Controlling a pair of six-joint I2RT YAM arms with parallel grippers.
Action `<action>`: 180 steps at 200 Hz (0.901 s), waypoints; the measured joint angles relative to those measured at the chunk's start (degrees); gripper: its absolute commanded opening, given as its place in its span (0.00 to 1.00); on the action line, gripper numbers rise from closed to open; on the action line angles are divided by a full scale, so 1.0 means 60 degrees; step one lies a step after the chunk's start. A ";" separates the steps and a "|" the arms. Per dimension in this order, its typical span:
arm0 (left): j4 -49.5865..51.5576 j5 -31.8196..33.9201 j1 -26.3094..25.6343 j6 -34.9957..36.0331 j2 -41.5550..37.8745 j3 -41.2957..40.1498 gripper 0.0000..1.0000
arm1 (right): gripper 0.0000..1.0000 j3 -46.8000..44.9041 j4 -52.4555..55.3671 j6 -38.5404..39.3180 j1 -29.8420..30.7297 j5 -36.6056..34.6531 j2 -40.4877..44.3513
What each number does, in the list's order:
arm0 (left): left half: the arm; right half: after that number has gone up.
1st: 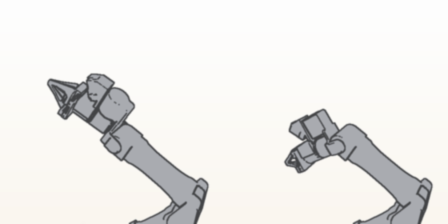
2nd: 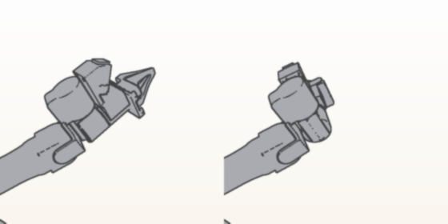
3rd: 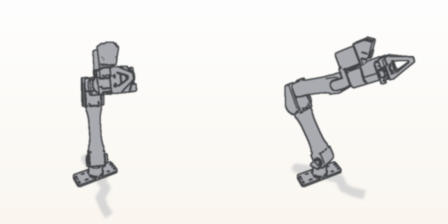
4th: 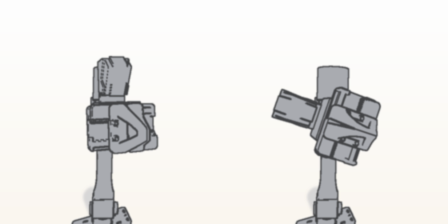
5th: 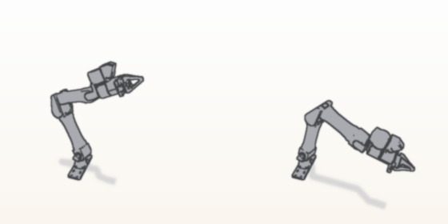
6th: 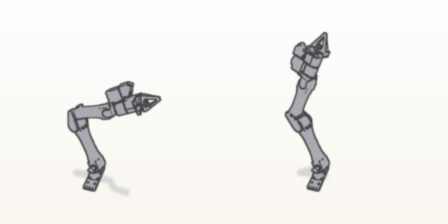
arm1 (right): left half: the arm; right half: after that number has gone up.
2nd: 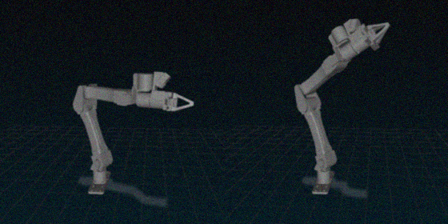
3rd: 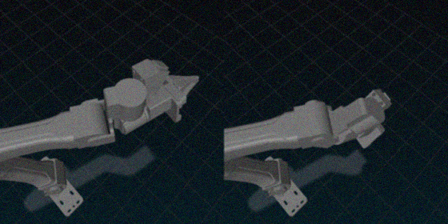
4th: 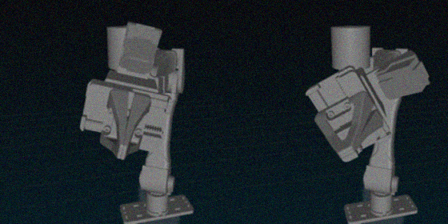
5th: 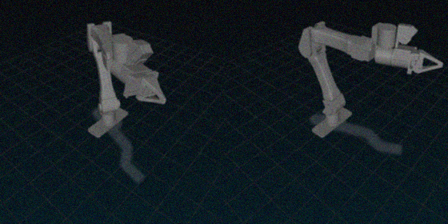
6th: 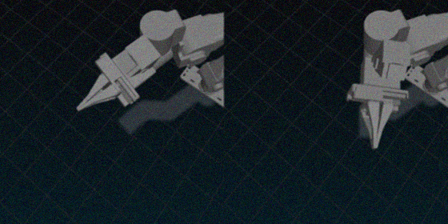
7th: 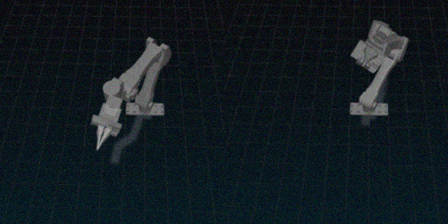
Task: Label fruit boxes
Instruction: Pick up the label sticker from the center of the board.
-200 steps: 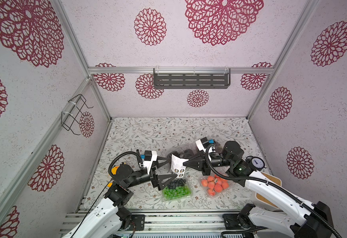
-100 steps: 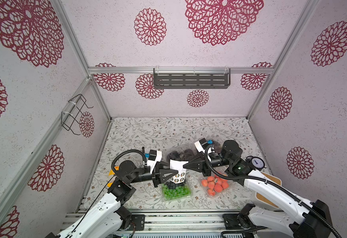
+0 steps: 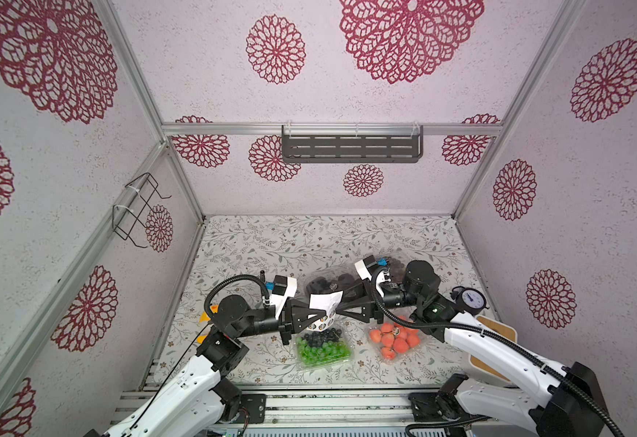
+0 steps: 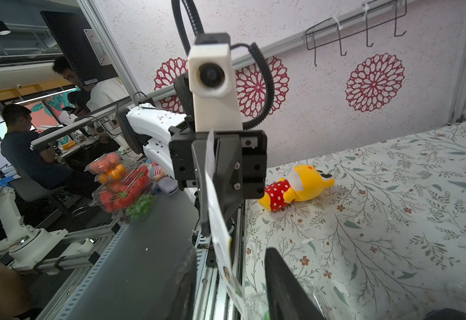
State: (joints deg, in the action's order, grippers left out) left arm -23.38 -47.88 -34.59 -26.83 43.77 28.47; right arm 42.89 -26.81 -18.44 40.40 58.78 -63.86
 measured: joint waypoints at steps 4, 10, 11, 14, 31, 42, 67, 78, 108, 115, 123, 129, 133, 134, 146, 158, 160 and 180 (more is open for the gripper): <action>-0.0029 -0.0018 0.0000 -0.0029 0.0018 0.0000 0.00 | 0.43 -0.0127 -0.0146 -0.0044 0.0007 0.0004 0.0000; -0.0080 -0.0066 -0.0004 -0.0069 0.0058 0.0000 0.00 | 0.43 -0.0324 -0.0379 -0.0138 0.0033 0.0033 -0.0015; -0.0091 -0.0076 -0.0004 -0.0076 0.0062 0.0000 0.00 | 0.43 -0.0339 -0.0401 -0.0149 0.0033 0.0033 -0.0015; -0.0142 -0.0106 -0.0004 -0.0106 0.0091 0.0000 0.00 | 0.43 -0.0419 -0.0521 -0.0222 0.0047 0.0062 -0.0036; -0.0280 -0.0135 -0.0007 -0.0178 0.0204 0.0000 0.00 | 0.41 -0.0656 -0.1118 -0.0459 0.0109 0.0211 -0.0186; -0.0350 -0.0127 -0.0007 -0.0186 0.0291 0.0000 0.00 | 0.37 -0.0750 -0.1566 -0.0619 0.0178 0.0262 -0.0302; -0.0459 -0.0117 -0.0007 -0.0222 0.0601 0.0018 0.00 | 0.15 -0.0809 -0.2412 -0.0889 0.0306 0.0404 -0.0557; -0.0543 -0.0120 -0.0007 -0.0251 0.0729 0.0015 0.00 | 0.07 -0.0783 -0.2594 -0.1064 0.0342 0.0495 -0.0692; -0.0459 0.0109 -0.0036 -0.0233 0.0641 0.0015 0.00 | 0.07 -0.0692 -0.2583 -0.1009 0.0357 0.0572 -0.0841; -0.0375 0.0182 -0.0047 -0.0182 0.0572 0.0015 0.00 | 0.10 -0.0696 -0.2557 -0.0994 0.0361 0.0568 -0.0805; -0.0331 0.0284 -0.0058 -0.0135 0.0484 0.0015 0.00 | 0.14 -0.0736 -0.2514 -0.0918 0.0368 0.0561 -0.0707; -0.0328 0.0357 -0.0062 -0.0113 0.0404 0.0015 0.00 | 0.16 -0.0809 -0.2466 -0.0889 0.0368 0.0561 -0.0586; -0.0328 0.0393 -0.0062 -0.0095 0.0346 0.0015 0.00 | 0.16 -0.0874 -0.2433 -0.0852 0.0364 0.0550 -0.0484; -0.0328 0.0397 -0.0062 -0.0095 0.0339 0.0015 0.00 | 0.16 -0.0885 -0.2419 -0.0852 0.0368 0.0550 -0.0463; -0.0331 0.0477 -0.0062 -0.0051 0.0226 0.0015 0.00 | 0.16 -0.1020 -0.2229 -0.0670 0.0364 0.0503 -0.0146; -0.0335 0.0561 -0.0062 -0.0022 0.0178 0.0015 0.00 | 0.14 -0.1115 -0.2106 -0.0572 0.0364 0.0484 0.0106; -0.0335 0.0565 -0.0062 -0.0018 0.0178 0.0015 0.00 | 0.14 -0.1126 -0.2102 -0.0550 0.0364 0.0488 0.0138; -0.0350 0.0568 -0.0062 -0.0025 0.0208 0.0015 0.00 | 0.12 -0.1151 -0.2065 -0.0503 0.0364 0.0495 0.0266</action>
State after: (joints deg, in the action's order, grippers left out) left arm -25.47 -44.47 -34.96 -26.98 45.01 28.56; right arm 35.99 -39.20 -21.45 42.59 61.76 -62.26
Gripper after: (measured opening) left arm 0.040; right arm 0.125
